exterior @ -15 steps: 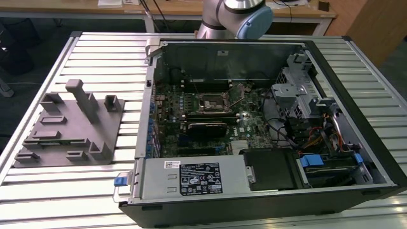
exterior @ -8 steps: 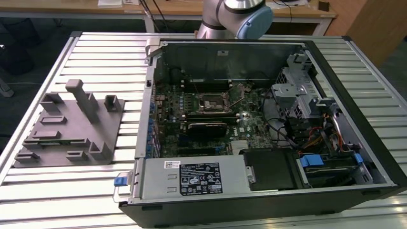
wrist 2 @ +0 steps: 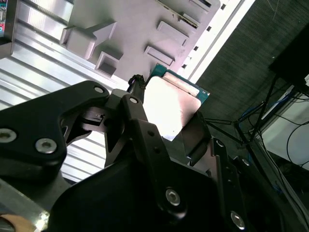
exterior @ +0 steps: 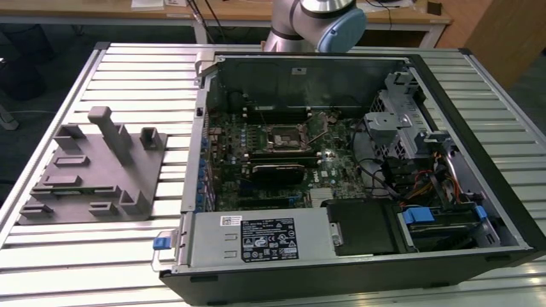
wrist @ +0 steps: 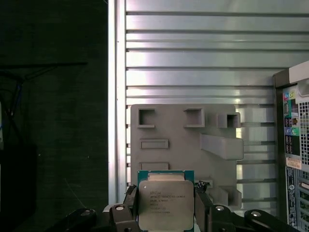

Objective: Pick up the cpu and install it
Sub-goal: 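Pick up the cpu and move it towards the insertion slot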

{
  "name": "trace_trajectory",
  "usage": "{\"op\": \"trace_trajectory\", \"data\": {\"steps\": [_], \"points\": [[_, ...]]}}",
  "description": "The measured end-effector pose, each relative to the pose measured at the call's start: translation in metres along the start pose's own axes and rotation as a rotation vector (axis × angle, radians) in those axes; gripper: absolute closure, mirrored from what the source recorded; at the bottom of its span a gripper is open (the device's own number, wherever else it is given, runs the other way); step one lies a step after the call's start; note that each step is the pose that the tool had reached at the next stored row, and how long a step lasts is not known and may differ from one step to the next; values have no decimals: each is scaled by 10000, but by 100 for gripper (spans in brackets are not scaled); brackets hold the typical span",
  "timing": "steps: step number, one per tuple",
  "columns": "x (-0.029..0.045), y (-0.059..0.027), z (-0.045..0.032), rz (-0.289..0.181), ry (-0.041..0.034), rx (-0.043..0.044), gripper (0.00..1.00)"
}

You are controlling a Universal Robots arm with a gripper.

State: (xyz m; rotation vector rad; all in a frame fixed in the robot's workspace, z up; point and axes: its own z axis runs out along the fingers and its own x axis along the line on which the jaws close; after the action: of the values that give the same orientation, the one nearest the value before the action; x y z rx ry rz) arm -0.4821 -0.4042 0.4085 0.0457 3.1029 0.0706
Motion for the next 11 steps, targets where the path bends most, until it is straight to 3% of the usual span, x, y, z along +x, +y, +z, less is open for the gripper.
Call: {"op": "trace_trajectory", "data": {"steps": [6, 11], "points": [[-10, 1, -2, 1, 3, 2, 45], [-63, 2, 2, 0, 0, 0, 45]]}}
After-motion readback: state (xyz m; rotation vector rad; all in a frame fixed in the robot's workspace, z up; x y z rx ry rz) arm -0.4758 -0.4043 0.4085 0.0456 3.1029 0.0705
